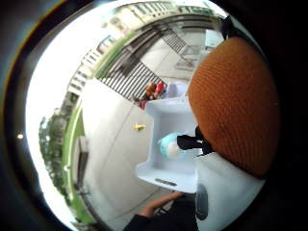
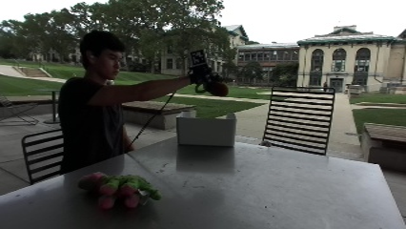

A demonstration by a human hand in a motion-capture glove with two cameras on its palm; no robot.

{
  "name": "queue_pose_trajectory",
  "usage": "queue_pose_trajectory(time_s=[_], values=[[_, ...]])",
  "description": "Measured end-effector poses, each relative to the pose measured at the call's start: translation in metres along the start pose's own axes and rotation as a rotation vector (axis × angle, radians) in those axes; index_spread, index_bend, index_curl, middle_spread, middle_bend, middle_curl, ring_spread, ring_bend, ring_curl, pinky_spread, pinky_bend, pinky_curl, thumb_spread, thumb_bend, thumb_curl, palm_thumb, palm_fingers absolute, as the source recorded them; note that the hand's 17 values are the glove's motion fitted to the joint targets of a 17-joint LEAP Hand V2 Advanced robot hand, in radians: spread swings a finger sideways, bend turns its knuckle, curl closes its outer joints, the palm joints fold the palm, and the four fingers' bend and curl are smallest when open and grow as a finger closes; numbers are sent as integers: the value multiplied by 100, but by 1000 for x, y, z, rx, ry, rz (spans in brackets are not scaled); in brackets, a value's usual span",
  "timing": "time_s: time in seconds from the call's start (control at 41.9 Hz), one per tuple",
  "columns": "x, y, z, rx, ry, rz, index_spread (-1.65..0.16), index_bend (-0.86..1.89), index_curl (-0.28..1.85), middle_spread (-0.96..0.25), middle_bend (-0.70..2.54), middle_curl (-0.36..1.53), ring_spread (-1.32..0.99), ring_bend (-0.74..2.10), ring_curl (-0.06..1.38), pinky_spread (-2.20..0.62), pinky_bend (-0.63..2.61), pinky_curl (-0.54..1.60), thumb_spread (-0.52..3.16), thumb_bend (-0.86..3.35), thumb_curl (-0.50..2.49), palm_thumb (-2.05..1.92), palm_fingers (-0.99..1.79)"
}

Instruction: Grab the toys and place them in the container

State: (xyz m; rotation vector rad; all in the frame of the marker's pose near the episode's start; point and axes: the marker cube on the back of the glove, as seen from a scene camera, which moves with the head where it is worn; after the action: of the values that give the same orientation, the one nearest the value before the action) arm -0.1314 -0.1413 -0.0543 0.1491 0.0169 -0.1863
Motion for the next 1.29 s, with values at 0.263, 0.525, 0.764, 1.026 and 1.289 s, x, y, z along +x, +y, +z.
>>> queue_pose_trajectory(time_s=[0.263, 0.525, 0.764, 1.026, 1.289], values=[[-108, 5, 33, -8, -15, -217, -31, 33, 103, -35, 88, 56, -53, 83, 45, -33, 122, 36, 78, 18, 81, 56, 68], [-122, 11, 65, -303, 17, -319, -32, 12, 108, -33, 77, 56, -46, 78, 45, -32, 133, 39, 85, 10, 82, 48, 47], [-94, 9, 40, -292, -211, -291, -29, -8, 71, -10, 29, 41, -18, 58, 39, -26, 181, 50, 96, -9, 56, -6, -24], [12, 16, 24, -229, 10, -172, -28, 2, 47, -4, 26, 40, -7, 51, 35, -12, 163, 43, 98, -7, 44, -7, -21], [80, 59, -5, -202, 8, -29, -28, 7, 36, -3, 27, 40, -4, 42, 32, -5, 142, 35, 101, -6, 37, -6, -18]])
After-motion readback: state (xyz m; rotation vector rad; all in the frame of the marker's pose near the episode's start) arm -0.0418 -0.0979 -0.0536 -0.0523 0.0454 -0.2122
